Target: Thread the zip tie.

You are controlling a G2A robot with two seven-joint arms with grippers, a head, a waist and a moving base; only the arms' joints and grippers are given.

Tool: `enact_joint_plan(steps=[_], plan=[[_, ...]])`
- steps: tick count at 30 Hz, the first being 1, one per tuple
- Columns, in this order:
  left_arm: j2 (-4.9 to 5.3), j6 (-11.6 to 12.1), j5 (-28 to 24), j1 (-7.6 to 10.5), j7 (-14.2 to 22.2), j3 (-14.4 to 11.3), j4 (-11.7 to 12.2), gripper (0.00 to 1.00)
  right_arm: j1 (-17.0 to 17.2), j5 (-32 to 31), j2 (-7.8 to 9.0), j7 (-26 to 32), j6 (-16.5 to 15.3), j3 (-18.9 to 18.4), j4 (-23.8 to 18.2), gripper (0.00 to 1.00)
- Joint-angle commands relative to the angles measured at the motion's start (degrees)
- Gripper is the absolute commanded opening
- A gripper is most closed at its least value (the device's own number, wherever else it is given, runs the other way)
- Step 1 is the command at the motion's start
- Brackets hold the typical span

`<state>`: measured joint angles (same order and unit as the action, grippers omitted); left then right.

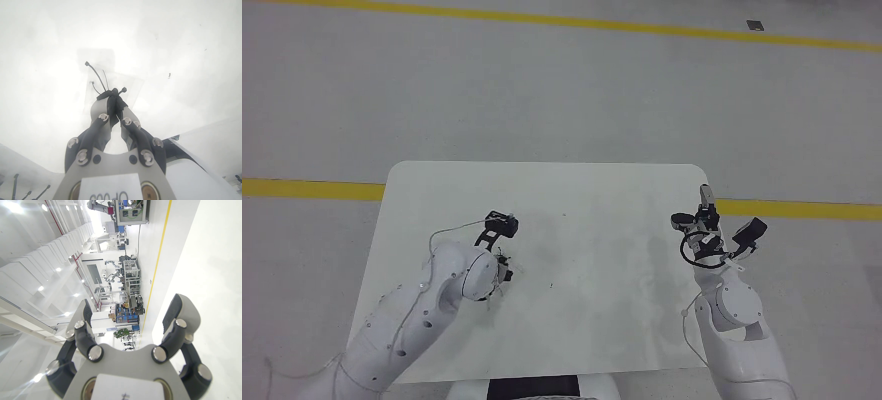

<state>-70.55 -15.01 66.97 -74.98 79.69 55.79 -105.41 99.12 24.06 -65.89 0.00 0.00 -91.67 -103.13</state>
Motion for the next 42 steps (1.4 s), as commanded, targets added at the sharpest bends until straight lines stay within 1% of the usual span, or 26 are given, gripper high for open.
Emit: enact_joint_plan(steps=[1,2,3,5,6,9,10,12,13,15,18,19,23,26,27,30,32,34,36,40,42], plan=[[0.52,1.47,0.80,-0.93,-0.05,0.95,-1.67,0.00,0.00,0.00,0.00,0.00,0.00,0.00,0.00,1.00],[0.75,2.03,1.18,-1.33,-0.05,1.39,-2.39,0.00,0.00,0.00,0.00,0.00,0.00,0.00,0.00,1.00],[1.10,3.41,2.00,-1.74,-0.05,1.85,-3.23,0.00,0.00,0.00,0.00,0.00,0.00,0.00,0.00,1.00],[1.58,4.88,2.65,-2.39,-0.05,2.88,-4.37,0.00,0.00,0.00,0.00,0.00,0.00,0.00,0.00,1.00],[1.93,6.71,3.36,-2.63,-0.05,3.43,-4.98,0.00,0.00,0.00,0.00,0.00,0.00,0.00,0.00,1.00],[2.61,9.77,4.02,-3.35,-0.05,4.70,-6.22,0.00,0.00,0.00,0.00,0.00,0.00,0.00,0.00,1.00],[2.90,11.60,4.12,-3.65,-0.05,5.11,-6.77,0.00,0.00,0.00,0.00,0.00,0.00,0.00,0.00,1.00],[3.28,13.57,3.43,-4.10,-0.05,5.90,-7.46,0.00,0.00,0.00,0.00,0.00,0.00,0.00,0.00,1.00],[3.54,15.34,2.75,-4.29,-0.05,6.38,-7.80,0.00,0.00,0.00,0.00,0.00,0.00,0.00,0.00,1.00],[3.89,16.66,1.83,-4.53,-0.05,7.35,-8.17,0.00,0.00,0.00,0.00,0.00,0.00,0.00,0.00,1.00],[4.39,19.25,-0.51,-4.66,-0.05,8.52,-8.45,0.00,0.00,0.00,0.00,0.00,0.00,0.00,0.00,1.00],[4.53,20.49,-1.59,-4.69,-0.05,8.69,-8.53,0.00,0.00,0.00,0.00,0.00,0.00,0.00,0.00,1.00],[5.22,24.73,-7.15,-4.74,-0.05,11.01,-8.43,0.00,0.00,0.00,0.00,0.00,0.00,0.00,0.00,1.00],[5.78,28.64,-12.08,-5.12,-0.05,13.04,-8.43,0.00,0.00,0.00,0.00,0.00,0.00,0.00,0.00,1.00],[6.02,30.48,-14.31,-5.31,-0.05,13.87,-8.26,0.00,0.00,0.00,0.00,0.00,0.00,0.00,0.00,1.00],[6.59,33.63,-18.28,-5.78,-0.13,15.63,-7.83,0.00,0.00,0.00,0.00,0.00,0.00,0.00,0.00,1.00],[6.90,34.49,-20.76,-5.94,-0.20,16.61,-7.46,0.00,0.00,0.00,0.00,0.00,0.00,0.00,0.00,1.00],[7.33,34.49,-23.42,-5.89,-0.12,16.90,-7.42,0.00,0.00,0.00,0.00,0.00,0.00,0.00,0.00,1.00],[7.74,34.49,-25.63,-5.69,-0.11,16.93,-7.22,0.00,0.00,0.00,0.00,0.00,0.00,0.00,0.00,1.00],[8.92,34.49,-31.08,-4.84,-0.29,16.85,-6.39,0.00,0.00,0.00,0.00,0.00,0.00,0.00,0.00,1.00],[9.50,34.49,-32.92,-4.44,-0.36,16.92,-5.95,0.00,0.00,0.00,0.00,0.00,0.00,0.00,0.00,1.00]])
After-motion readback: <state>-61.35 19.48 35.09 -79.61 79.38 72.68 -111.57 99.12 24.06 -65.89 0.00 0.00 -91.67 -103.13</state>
